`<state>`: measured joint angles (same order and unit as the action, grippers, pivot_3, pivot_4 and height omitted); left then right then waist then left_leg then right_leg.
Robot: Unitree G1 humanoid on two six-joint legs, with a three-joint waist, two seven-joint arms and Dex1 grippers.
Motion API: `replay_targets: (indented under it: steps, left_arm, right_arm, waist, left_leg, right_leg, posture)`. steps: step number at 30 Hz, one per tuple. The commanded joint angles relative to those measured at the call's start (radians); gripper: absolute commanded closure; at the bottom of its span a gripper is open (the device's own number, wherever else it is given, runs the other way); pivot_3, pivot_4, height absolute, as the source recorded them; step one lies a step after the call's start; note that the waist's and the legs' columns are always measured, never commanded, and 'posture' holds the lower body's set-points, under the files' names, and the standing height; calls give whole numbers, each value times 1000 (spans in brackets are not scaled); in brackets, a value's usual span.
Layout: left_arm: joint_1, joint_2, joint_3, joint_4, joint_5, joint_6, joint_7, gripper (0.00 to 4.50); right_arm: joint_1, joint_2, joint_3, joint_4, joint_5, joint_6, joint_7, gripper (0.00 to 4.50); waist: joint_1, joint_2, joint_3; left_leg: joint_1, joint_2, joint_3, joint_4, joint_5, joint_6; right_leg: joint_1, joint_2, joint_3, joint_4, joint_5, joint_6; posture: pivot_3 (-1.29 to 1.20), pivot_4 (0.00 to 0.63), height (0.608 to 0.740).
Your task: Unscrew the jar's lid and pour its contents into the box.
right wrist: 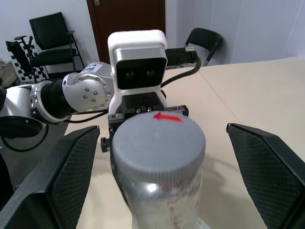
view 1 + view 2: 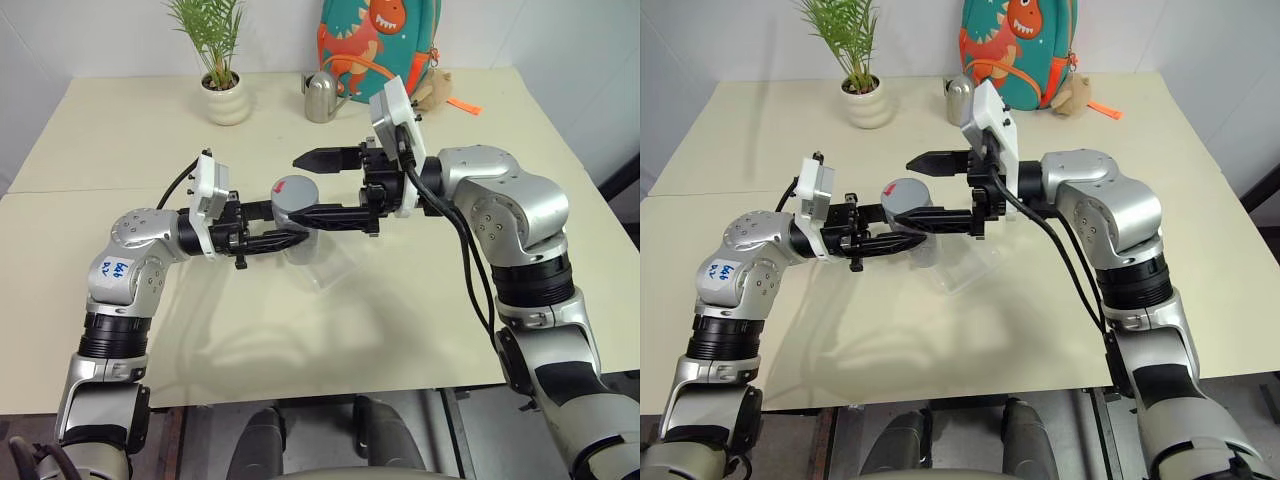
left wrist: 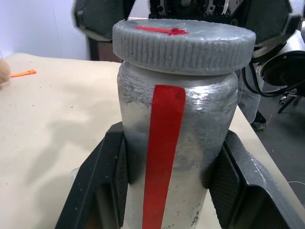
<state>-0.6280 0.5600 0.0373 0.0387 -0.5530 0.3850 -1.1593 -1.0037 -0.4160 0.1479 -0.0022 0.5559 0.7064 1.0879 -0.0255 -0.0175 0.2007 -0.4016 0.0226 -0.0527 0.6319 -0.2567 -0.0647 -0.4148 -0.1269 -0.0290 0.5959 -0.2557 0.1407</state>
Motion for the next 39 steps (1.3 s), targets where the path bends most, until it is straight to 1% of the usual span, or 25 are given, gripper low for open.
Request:
replay_targets:
  steps: [1, 5, 8, 12, 16, 19, 21, 23, 26, 28, 31, 34, 37, 39]
  left_arm:
    - [-4, -1, 8, -30, -6, -18, -7, 2644]
    - [0, 1, 10, -33, -7, -19, -6, 2644]
    - [1, 0, 10, -34, -7, -20, -5, 2644]
    - [5, 1, 10, -37, -7, -19, -4, 2644]
    - [4, 0, 9, -33, -5, -22, -3, 2644]
    - [11, 3, 10, -35, -8, -24, -4, 2644]
    - [17, 6, 13, -37, -10, -25, -4, 2644]
    - [24, 9, 21, -40, -14, -25, -2, 2644]
    - [30, 15, 44, -34, -22, -27, 3, 2644]
    - [33, 18, 57, -28, -26, -29, 6, 2644]
    - [28, 11, 80, -7, -29, -31, 17, 2644]
    - [19, 7, 86, 15, -26, -36, 20, 2644]
    - [9, 5, 87, 33, -22, -38, 17, 2644]
    - [0, 4, 85, 45, -19, -38, 14, 2644]
  right_arm:
    - [-20, 8, 0, -5, -14, -21, -3, 15]
    - [-18, 18, -3, -10, -11, -14, -5, 15]
    - [-20, 28, -13, -11, -8, -16, -9, 614]
    - [-23, 43, -37, -32, 28, 6, -10, 1894]
    - [-23, 53, -80, -47, 91, 58, -30, 1940]
    - [-2, 48, -160, -65, 176, 130, -75, 1940]
    - [25, 24, -193, -79, 178, 139, -110, 1940]
    - [81, -29, -218, -103, 143, 114, -134, 1940]
    - [231, -143, -234, -139, 32, -6, -143, 1940]
    - [330, -189, -255, -133, -33, -105, -163, 1940]
    - [487, -178, -354, -56, -83, -235, -248, 1940]
    - [609, -164, -389, 51, -183, -444, -303, 1940]
    - [670, -125, -456, 168, -198, -555, -376, 1940]
    - [701, -117, -468, 218, -217, -610, -397, 1940]
  waist:
    - [0, 0, 0]
    - [0, 0, 0]
    - [0, 0, 0]
    - [0, 0, 0]
    - [0, 0, 0]
    - [0, 0, 0]
    - [1, 0, 0]
    - [9, 0, 0]
    - [27, -1, 0]
    - [28, -1, 0]
    - [26, -1, 0]
    - [23, -1, -1]
    - [21, -1, -1]
    - [20, -1, -1]
  left_leg:
    - [0, 0, 0, 0, 0, 0]
    - [0, 0, 0, 0, 0, 0]
    - [0, 0, 0, 0, 0, 0]
    - [0, 0, 0, 0, 0, 0]
    - [0, 0, 0, 0, 0, 0]
    - [0, 0, 0, 0, 0, 0]
    - [0, 0, 0, 0, 0, 0]
    - [0, 0, 0, 0, 0, 0]
    - [0, 0, 1, 0, 0, 1]
    - [0, 0, 2, 0, -1, 1]
    - [0, 0, 5, 0, -1, 1]
    - [2, 0, 7, 0, -1, 2]
    - [5, 0, 9, -1, -1, 2]
    - [9, 0, 12, -1, -1, 2]
  right_leg:
    - [0, 0, 0, 0, 0, 0]
    - [0, 0, 0, 0, 0, 0]
    - [0, 0, 0, 0, 0, 0]
    - [0, 0, 0, 0, 0, 0]
    - [0, 0, 0, 0, 0, 0]
    - [0, 0, 0, 0, 0, 0]
    - [0, 0, 0, 0, 0, 0]
    - [0, 0, 0, 0, 0, 0]
    - [0, 0, 1, -1, 0, 0]
    - [0, 0, 1, -2, 0, 0]
    - [0, 0, 4, -2, 1, 2]
    - [0, 0, 6, -2, 1, 3]
    - [2, 0, 9, -2, 2, 3]
    - [3, 0, 11, -3, 2, 3]
  posture:
    - [0, 150, 740]
    - [0, 150, 740]
    - [0, 150, 740]
    - [0, 150, 740]
    - [0, 150, 740]
    - [0, 150, 740]
    - [0, 150, 740]
    - [0, 150, 740]
    - [0, 150, 740]
    - [0, 150, 740]
    - [0, 150, 740]
    - [0, 150, 740]
    - [0, 150, 740]
    - [0, 150, 740]
